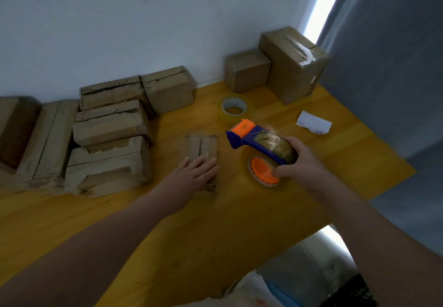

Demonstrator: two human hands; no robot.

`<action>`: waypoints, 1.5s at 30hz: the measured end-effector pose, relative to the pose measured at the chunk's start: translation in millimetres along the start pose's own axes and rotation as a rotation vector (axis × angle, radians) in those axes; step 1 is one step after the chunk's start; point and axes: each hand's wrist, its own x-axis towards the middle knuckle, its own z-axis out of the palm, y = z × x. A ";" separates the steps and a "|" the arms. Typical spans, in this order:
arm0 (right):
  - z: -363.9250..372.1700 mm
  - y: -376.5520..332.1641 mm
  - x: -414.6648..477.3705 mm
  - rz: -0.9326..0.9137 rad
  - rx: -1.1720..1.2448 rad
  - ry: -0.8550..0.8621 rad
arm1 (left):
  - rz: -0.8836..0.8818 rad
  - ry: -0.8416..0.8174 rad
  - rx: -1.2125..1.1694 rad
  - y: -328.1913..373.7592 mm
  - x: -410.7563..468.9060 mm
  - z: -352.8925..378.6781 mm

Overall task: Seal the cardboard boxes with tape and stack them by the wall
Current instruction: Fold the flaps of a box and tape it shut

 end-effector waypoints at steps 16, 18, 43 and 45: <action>1.2 -14.1 -23.2 -0.141 -0.002 -0.245 | -0.651 0.093 -1.988 22.6 -8.6 -63.5; 4.0 -16.1 -26.2 -0.164 -0.028 -0.268 | -0.615 0.092 -2.015 22.8 -10.0 -64.9; 8.9 -27.9 -37.5 -0.310 -0.342 -0.345 | -0.750 0.279 -1.628 10.8 -22.5 -53.6; 0.2 -28.7 -39.5 -0.308 -0.384 -0.336 | -0.821 0.346 -1.547 -7.4 -30.9 -48.8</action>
